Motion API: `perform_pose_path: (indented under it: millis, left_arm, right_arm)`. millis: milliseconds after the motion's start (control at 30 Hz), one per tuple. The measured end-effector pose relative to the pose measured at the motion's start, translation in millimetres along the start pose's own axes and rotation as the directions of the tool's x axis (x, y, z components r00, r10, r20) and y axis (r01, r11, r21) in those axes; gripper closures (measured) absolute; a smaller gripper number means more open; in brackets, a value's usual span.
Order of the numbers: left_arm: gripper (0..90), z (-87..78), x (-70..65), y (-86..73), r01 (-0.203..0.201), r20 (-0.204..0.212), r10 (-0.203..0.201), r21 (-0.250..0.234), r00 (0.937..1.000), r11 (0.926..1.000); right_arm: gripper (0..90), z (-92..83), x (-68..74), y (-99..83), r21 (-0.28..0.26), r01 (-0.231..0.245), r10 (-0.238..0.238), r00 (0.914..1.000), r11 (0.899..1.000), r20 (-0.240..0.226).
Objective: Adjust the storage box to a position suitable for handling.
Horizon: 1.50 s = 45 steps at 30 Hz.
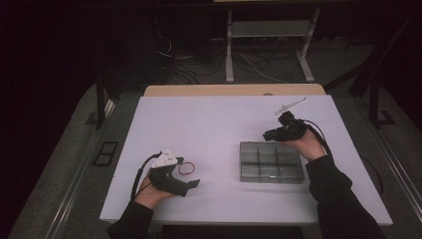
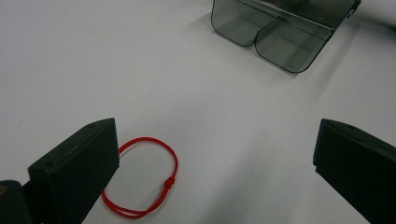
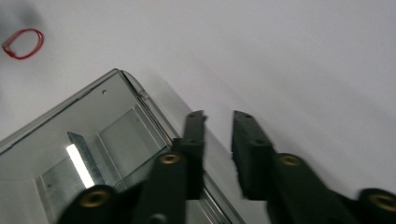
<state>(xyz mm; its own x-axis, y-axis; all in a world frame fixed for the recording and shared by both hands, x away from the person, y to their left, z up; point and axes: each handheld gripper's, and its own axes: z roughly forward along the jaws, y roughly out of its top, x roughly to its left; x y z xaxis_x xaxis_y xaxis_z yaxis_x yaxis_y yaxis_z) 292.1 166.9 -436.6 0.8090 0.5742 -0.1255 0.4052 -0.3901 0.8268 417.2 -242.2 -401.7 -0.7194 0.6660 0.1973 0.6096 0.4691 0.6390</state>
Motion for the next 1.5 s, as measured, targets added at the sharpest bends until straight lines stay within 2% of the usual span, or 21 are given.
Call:
perform_pose_path:
  millis: [33,67,133,167,200,233,267,367,467,800,900,967,1033,1067,1200,1400,1500]
  left_arm:
    - [0.0,0.0,0.0,0.0,-0.001,-0.001,0.001,0.001,1.0,1.0]
    - [0.0,0.1,-0.1,-0.2,0.0,-0.001,0.0,0.002,1.0,1.0]
    - [0.0,-0.3,0.2,-0.1,0.0,0.0,0.0,0.001,1.0,1.0]
    - [0.0,-0.5,0.4,-0.1,0.001,0.0,-0.001,0.001,1.0,1.0]
    - [0.0,-0.7,0.5,-0.3,0.003,-0.001,-0.003,0.0,1.0,1.0]
    - [0.0,-0.7,0.6,-0.4,0.005,-0.001,-0.005,-0.001,1.0,1.0]
    - [0.0,-0.8,0.6,-0.5,0.004,0.001,-0.004,-0.003,1.0,1.0]
    - [0.0,-1.2,0.6,-0.4,0.003,0.001,-0.003,-0.006,1.0,1.0]
    - [0.0,-1.5,0.6,-0.2,0.002,0.003,-0.002,-0.007,1.0,1.0]
    - [0.0,-1.9,0.8,0.3,0.009,0.006,-0.009,-0.016,0.9999,0.9998]
    - [0.0,-2.5,0.7,0.4,0.01,0.007,-0.01,-0.017,0.9999,0.9998]
    - [0.0,-2.6,0.9,-0.6,0.011,0.01,-0.011,-0.013,0.9999,0.9999]
    - [0.0,-2.6,1.5,-1.3,0.017,0.011,-0.017,-0.013,0.9998,0.9998]
    - [0.0,-2.8,1.8,-1.4,0.018,0.012,-0.017,-0.018,0.9998,0.9997]
    - [0.0,-3.0,2.2,-2.3,0.008,0.01,-0.008,-0.022,0.9999,0.9997]
    - [0.0,-3.9,1.5,-10.0,0.024,0.012,-0.023,-0.017,0.9997,0.9996]
    - [0.0,-5.4,2.3,-9.5,0.025,0.006,-0.024,-0.024,0.9997,0.9994]
  right_arm:
    - [64.7,-1.6,-1.0,-0.7,-0.011,-0.01,0.01,0.9998,1.0,-0.017]
    - [64.7,-1.6,-1.0,-0.7,-0.011,-0.01,0.01,0.9998,1.0,-0.017]
    - [54.6,-5.9,-3.7,-3.0,-0.047,-0.047,0.045,0.9981,0.998,-0.043]
    - [48.3,-10.8,-4.1,-6.7,-0.084,-0.044,0.042,0.9988,0.996,-0.024]
    - [48.3,-10.8,-4.1,-6.7,-0.084,-0.044,0.042,0.9988,0.996,-0.024]
    - [45.3,-13.2,-3.3,-8.6,-0.096,-0.036,0.037,0.9993,0.995,0.004]
    - [44.3,-15.7,-2.7,-10.8,-0.101,-0.027,0.03,0.9992,0.994,0.025]
    - [44.3,-23.3,-2.3,-17.1,-0.118,-0.019,0.022,0.9995,0.993,0.025]
    - [43.9,-31.7,-0.6,-23.9,-0.128,-0.011,0.016,0.9989,0.992,0.044]
    - [41.6,-56.8,3.4,-47.3,-0.176,-0.008,0.023,0.9959,0.984,0.087]
    - [38.4,-68.0,3.7,-57.1,-0.2,-0.027,0.049,0.9929,0.98,0.108]
    - [38.8,-71.1,3.3,-59.8,-0.204,-0.033,0.059,0.9913,0.978,0.118]
    - [39.9,-76.4,2.6,-66.4,-0.211,-0.035,0.061,0.9911,0.977,0.118]
    - [40.5,-80.6,2.0,-73.5,-0.206,-0.033,0.062,0.9892,0.978,0.133]
    - [42.3,-86.8,0.7,-85.8,-0.212,-0.037,0.066,0.9894,0.977,0.129]
    - [49.5,-96.7,-2.4,-111.3,-0.208,-0.05,0.082,0.985,0.977,0.151]
    - [57.9,-99.8,-3.2,-125.2,-0.204,-0.054,0.089,0.9819,0.977,0.167]
